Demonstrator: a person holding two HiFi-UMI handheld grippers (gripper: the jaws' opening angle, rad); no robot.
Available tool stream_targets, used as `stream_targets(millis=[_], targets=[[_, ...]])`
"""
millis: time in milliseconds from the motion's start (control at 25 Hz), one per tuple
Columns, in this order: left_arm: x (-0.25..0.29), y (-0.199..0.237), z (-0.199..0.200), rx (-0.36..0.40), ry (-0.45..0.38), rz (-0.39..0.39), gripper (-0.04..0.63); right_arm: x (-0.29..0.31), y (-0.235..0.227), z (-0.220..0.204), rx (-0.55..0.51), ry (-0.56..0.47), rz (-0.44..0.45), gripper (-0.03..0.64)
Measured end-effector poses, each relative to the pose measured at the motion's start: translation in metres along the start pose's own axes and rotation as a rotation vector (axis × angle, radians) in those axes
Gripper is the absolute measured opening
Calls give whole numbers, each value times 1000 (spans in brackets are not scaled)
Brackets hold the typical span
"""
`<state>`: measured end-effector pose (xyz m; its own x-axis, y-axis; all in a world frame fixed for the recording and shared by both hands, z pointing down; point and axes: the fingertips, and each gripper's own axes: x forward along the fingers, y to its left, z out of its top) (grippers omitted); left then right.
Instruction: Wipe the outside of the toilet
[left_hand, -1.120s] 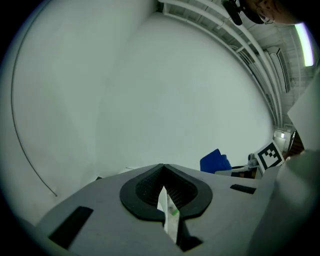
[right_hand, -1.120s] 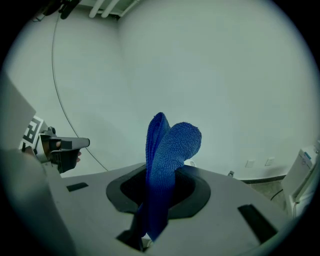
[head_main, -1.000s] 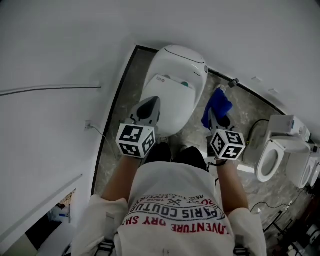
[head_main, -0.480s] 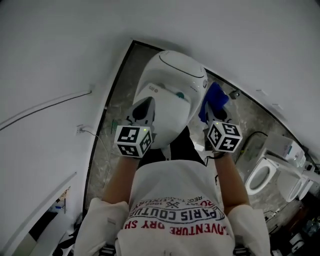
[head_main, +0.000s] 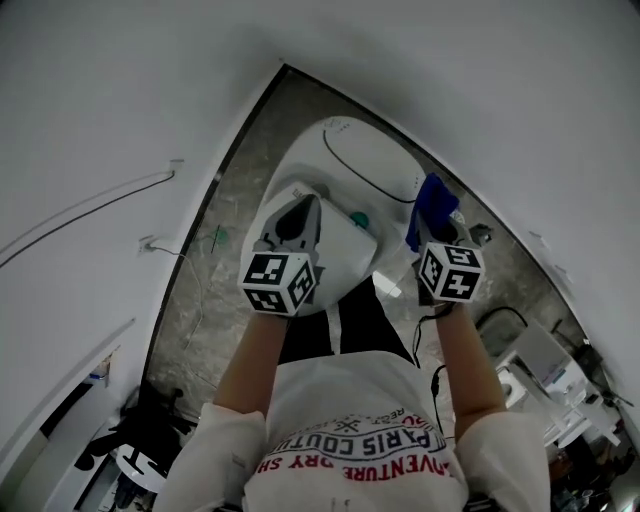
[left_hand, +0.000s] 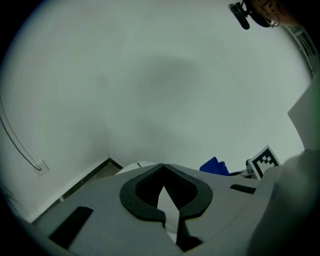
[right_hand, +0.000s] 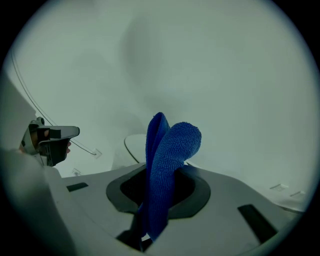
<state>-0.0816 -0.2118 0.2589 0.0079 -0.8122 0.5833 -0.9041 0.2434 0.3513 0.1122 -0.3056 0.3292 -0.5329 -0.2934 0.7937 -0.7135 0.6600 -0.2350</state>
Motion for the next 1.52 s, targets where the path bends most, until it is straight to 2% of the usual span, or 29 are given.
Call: stream_targets(millis=[280,520,760,1040,1160,1280,1520], targets=[[50,33,-41,-60,52,44,6,78,-22,1,-26,68,8,75],[55,51,-62,-79,78,45,6,108,-21,19,-92,62,28,75],[53,69,-65,-71,97,40,6,129,-12,35,-135,127,54,75],[47,83,-49,-45,79,16,6,158,14,57,-250,186,116,75],[43,92,-51,-57,77,12,6,167,35,65,-320,192,128,75],[37,103,-58,-77,82,18,6,175,51,70,-399,203,103,75],[15,128,-73,-128,98,38,6,194,75,80,-447,246,99,75]])
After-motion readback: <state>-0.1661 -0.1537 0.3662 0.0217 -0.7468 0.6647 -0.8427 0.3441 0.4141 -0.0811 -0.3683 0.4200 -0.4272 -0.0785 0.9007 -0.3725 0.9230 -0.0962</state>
